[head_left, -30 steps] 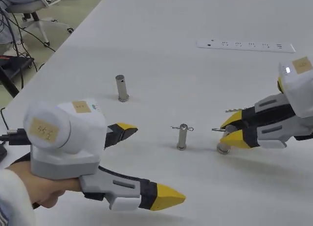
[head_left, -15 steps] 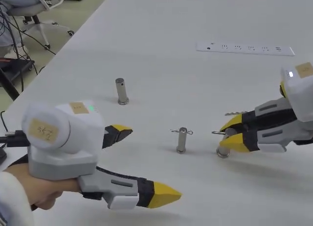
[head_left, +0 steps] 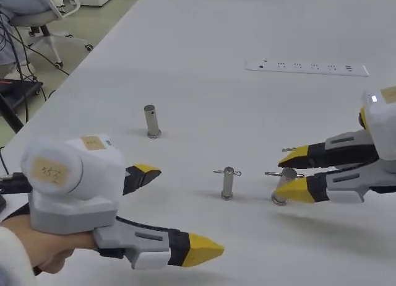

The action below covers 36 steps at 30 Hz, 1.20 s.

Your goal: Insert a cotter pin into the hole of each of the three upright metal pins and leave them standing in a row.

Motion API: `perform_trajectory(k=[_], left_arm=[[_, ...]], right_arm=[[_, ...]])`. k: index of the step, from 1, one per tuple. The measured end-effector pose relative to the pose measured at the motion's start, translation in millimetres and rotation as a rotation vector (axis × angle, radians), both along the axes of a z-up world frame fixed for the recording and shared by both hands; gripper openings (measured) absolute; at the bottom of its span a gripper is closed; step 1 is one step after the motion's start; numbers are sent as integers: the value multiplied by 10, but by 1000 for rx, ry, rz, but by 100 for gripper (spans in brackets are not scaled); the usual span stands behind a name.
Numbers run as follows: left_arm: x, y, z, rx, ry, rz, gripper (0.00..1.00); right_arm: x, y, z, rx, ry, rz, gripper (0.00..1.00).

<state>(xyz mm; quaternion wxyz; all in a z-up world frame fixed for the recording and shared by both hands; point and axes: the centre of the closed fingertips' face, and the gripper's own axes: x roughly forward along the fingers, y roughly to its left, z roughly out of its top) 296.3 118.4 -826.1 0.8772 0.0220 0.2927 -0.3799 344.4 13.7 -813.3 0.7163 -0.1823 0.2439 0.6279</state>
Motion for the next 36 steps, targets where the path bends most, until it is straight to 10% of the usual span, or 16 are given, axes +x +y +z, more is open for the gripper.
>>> perform_trajectory(k=[18, 36], left_arm=[[32, 158, -30, -3, 31, 52, 95], [8, 190, -55, 11, 54, 53, 94]], right_arm=[[-221, -308, 304, 106, -7, -184, 54], [-533, -820, 132, 82, 78, -377, 72]])
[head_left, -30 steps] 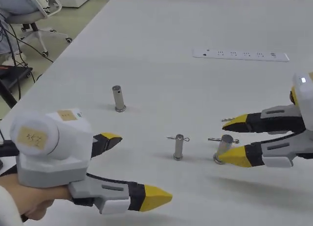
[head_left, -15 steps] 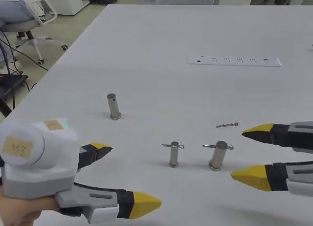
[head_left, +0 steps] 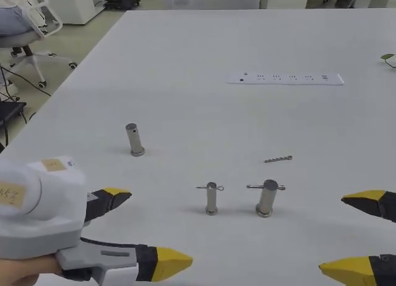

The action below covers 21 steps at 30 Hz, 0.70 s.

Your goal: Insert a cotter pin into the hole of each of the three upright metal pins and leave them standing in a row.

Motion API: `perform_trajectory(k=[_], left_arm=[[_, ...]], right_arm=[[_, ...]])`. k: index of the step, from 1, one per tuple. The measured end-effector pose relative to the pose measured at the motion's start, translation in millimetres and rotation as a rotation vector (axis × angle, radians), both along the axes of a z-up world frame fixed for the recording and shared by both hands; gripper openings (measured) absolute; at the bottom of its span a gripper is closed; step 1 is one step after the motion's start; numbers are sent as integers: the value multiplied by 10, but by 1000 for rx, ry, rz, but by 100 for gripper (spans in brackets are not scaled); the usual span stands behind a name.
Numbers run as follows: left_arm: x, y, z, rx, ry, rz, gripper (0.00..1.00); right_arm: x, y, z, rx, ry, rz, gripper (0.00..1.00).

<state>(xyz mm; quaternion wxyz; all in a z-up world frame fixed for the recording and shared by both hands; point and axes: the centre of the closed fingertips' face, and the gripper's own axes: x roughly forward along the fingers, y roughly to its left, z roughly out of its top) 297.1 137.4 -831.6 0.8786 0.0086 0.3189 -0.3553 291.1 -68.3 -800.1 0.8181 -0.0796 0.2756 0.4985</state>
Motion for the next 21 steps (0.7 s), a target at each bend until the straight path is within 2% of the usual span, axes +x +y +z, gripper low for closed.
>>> perform_trajectory(k=[5, 10, 15, 21], left_arm=[[-19, 32, -19, -1, 24, 6, 94], [14, 95, -12, 8, 24, 20, 94], [111, 195, -4, 22, 17, 43, 93], [309, 338, -7, 55, -4, 87, 92]], right_arm=[[-12, -57, 11, 5, 7, -39, 78], [-39, -104, 4, 11, 23, -75, 84], [-65, -117, 26, 25, 32, -98, 89], [-85, -150, 52, 31, 30, -122, 93]])
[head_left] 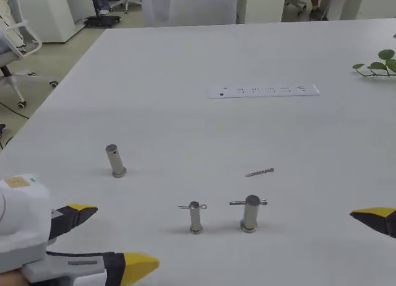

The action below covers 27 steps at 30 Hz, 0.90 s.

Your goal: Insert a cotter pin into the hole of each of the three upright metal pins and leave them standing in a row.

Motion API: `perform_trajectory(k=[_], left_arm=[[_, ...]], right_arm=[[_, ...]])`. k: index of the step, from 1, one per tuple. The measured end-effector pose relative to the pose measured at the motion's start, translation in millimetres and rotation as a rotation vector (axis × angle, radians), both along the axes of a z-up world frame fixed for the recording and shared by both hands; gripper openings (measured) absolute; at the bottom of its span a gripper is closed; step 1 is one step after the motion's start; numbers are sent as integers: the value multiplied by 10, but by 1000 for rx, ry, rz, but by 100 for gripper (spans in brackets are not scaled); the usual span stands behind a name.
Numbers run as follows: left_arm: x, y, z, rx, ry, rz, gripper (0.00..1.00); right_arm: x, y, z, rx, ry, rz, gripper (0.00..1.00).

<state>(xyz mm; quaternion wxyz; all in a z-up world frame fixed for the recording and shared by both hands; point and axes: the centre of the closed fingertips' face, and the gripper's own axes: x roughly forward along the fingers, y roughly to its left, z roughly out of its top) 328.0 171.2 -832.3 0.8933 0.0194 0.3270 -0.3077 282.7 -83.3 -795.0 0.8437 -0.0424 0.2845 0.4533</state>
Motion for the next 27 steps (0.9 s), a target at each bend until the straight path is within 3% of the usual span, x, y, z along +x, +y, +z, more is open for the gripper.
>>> perform_trajectory(k=[9, 15, 27], left_arm=[[422, 227, 58, 53, -66, 96, 88], [677, 343, 50, 78, -84, 155, 84], [882, 386, -95, 99, -74, 176, 80]], right_arm=[[-12, -81, 11, 5, -3, -45, 93], [-26, -106, 7, 6, 0, -64, 93], [-42, -139, -17, -3, 13, -86, 92]])
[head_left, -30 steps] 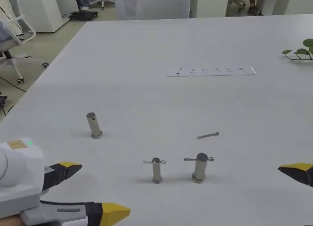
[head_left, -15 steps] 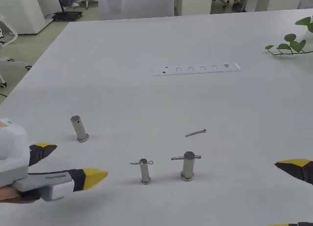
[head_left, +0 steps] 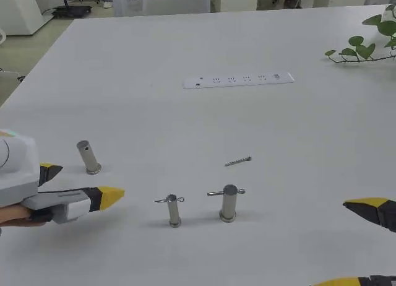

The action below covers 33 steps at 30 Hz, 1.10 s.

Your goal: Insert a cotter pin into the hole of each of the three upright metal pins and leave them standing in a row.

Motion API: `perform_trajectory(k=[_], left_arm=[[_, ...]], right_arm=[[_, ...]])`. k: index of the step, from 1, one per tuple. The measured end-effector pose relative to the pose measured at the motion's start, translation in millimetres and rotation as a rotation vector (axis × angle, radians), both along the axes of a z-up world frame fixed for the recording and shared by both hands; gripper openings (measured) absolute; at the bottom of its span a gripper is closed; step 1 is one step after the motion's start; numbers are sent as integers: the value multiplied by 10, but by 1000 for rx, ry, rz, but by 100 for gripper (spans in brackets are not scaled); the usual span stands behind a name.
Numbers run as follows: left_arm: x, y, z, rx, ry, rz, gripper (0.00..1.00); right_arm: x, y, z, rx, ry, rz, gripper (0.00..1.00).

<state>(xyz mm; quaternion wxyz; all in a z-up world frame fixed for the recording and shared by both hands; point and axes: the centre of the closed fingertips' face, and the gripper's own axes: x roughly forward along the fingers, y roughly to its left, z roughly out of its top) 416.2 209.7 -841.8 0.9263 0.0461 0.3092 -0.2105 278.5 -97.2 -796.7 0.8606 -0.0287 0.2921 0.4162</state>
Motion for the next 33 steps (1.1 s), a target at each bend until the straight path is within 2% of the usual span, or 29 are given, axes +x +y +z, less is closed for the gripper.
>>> perform_trajectory(k=[6, 12, 15, 17, 19, 22, 25, 30, 33], left_arm=[[117, 71, -39, -4, -5, 45, 75], [224, 129, -69, -1, -8, 81, 64], [279, 128, -64, -3, -20, 90, 58], [329, 140, -58, 17, -44, 89, 55], [357, 154, -73, 26, -43, 96, 52], [391, 160, -78, 14, -44, 107, 47], [416, 132, -71, -33, -42, 118, 39], [488, 126, -7, -50, -77, 132, 16], [490, 145, -7, -52, -69, 141, 15]], right_arm=[[-4, -3, -5, -3, 3, -6, 92], [1, -16, -12, -5, 6, -18, 92], [1, -30, -18, -8, 8, -24, 92], [2, -39, -17, -8, 8, -28, 91], [7, -52, -15, -9, 7, -35, 91], [10, -70, -15, -12, 7, -42, 91], [9, -81, -14, -11, 9, -48, 91], [-4, -92, -25, -17, 15, -50, 90], [-3, -97, -16, -14, 14, -55, 90]])
